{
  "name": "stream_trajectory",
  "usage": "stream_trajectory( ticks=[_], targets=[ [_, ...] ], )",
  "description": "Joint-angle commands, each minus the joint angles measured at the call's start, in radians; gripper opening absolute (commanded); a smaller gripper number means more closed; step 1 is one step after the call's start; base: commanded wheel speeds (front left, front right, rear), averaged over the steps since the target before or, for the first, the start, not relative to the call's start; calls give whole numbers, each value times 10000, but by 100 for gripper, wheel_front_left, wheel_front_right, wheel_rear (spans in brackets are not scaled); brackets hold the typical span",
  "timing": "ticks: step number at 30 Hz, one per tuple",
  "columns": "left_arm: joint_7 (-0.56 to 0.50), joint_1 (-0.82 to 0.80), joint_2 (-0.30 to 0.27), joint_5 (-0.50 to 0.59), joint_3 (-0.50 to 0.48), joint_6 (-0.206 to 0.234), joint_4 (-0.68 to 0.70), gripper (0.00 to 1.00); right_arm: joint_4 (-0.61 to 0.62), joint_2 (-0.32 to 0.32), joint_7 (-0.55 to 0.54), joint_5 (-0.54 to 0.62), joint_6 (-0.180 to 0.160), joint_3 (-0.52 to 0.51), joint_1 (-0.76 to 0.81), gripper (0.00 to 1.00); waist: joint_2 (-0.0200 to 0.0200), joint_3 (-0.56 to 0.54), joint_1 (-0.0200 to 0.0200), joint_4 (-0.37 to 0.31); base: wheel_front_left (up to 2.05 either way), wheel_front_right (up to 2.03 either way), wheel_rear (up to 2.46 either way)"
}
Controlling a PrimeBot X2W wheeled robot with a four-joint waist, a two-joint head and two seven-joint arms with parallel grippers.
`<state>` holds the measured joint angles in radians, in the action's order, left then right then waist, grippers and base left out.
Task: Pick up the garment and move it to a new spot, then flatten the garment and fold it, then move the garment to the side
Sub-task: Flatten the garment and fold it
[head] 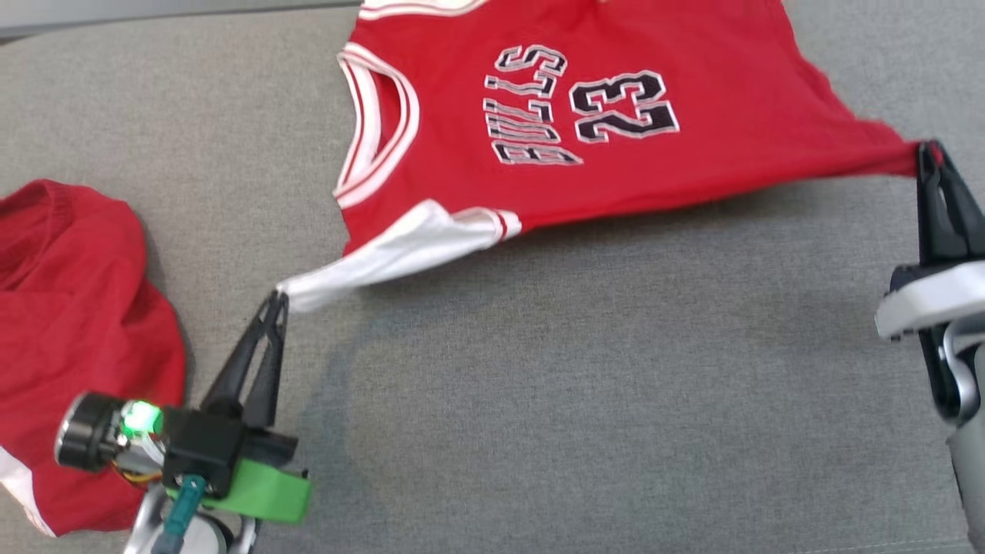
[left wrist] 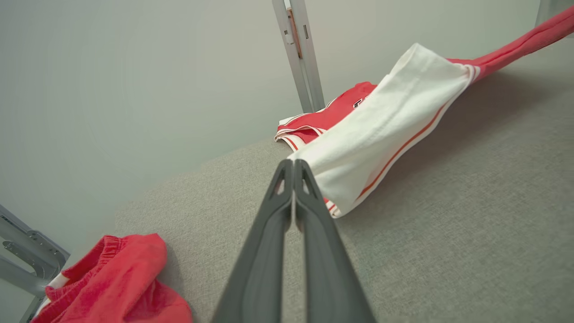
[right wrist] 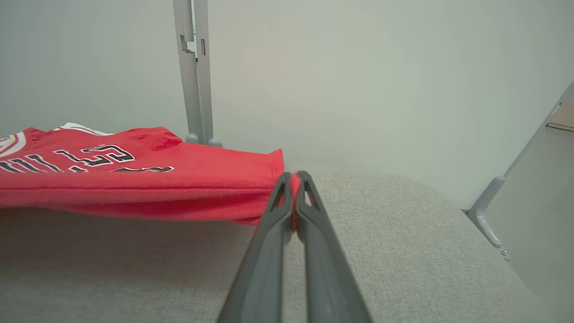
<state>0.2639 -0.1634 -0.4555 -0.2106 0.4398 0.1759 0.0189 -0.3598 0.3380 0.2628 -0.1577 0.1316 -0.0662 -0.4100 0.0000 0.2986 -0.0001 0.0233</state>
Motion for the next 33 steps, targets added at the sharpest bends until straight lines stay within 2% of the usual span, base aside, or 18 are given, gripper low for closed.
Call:
stream_trajectory(
  ticks=[1,9,13,19,26,33],
  targets=[
    [6,362,71,130,-102,-27,23,0,150,-21,21,36,-16,-125,378,0,0,-383,1,32,0,0,0],
    [5,1763,530,441,-422,25,453,0,926,-140,21,232,-16,-446,1935,0,0,-555,1,25,0,0,0],
    [6,1884,644,592,-521,-202,472,0,981,-216,21,221,-16,-477,2214,0,0,-436,1,-7,0,0,0],
    [6,811,843,928,-502,-612,-37,0,651,-315,21,175,-16,-355,1749,0,0,0,1,-70,0,0,0],
    [6,-1156,1166,1358,-501,-1051,-1030,0,-71,-278,21,297,-15,-190,754,0,0,759,1,-84,0,0,0],
    [6,-3045,1207,1849,-503,-1341,-1669,0,-502,-170,21,494,-16,-117,-293,0,0,1530,1,-51,0,0,0]
  ],
)
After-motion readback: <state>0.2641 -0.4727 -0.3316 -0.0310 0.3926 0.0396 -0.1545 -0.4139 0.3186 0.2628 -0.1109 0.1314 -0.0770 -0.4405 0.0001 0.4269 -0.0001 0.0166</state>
